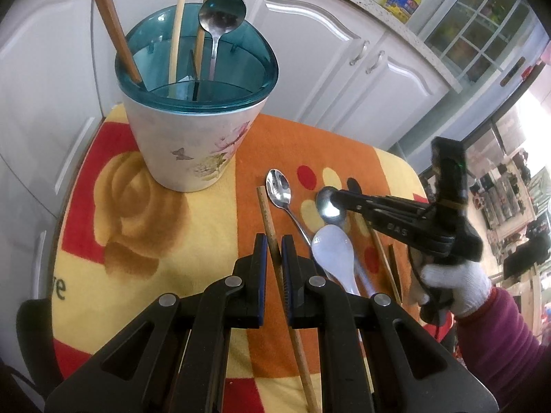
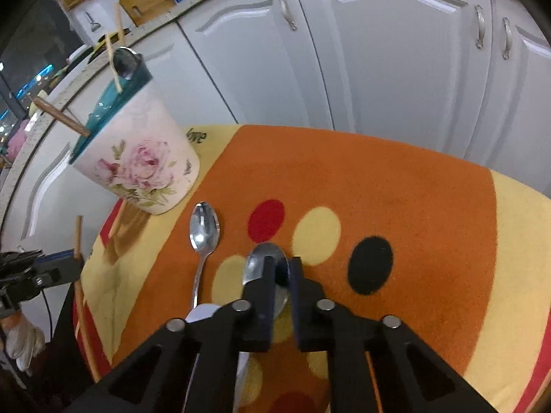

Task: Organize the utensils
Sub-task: 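Grasp a wooden chopstick with the left tool while the right tool grasps a silver spoon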

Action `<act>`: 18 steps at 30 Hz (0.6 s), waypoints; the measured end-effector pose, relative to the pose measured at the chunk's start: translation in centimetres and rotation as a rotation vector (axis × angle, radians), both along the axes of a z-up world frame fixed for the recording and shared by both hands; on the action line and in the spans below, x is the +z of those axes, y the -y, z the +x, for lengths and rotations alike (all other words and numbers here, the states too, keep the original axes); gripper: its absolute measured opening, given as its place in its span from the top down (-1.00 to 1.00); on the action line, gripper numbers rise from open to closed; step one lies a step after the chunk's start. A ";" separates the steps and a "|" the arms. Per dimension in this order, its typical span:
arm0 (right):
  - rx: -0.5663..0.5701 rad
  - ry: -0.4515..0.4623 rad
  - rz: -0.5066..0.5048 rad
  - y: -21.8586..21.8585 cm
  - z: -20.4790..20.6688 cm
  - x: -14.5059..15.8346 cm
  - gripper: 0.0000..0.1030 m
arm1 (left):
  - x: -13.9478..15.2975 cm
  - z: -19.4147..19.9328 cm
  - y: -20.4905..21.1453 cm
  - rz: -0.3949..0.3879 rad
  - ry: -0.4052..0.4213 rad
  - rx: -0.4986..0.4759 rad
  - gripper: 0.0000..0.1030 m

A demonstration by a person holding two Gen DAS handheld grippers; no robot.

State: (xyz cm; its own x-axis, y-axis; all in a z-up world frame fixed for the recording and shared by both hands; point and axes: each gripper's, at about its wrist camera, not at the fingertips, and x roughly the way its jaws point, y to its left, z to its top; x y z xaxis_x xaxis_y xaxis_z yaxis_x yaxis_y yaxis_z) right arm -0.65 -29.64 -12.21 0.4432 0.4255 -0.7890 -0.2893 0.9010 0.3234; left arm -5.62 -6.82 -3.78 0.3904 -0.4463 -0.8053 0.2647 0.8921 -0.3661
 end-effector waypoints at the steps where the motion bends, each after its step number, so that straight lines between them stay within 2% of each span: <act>1: 0.001 0.004 0.009 0.2 -0.4 0.4 0.95 | 0.0 0.1 0.0 -0.002 -0.001 -0.001 0.87; 7: -0.006 0.057 0.030 1.3 -2.8 3.2 0.98 | 0.7 0.0 0.4 -0.010 0.013 -0.015 0.88; 18: -0.028 0.240 0.047 1.3 -6.4 10.0 0.98 | 4.3 -1.0 0.0 -0.043 0.084 -0.035 0.91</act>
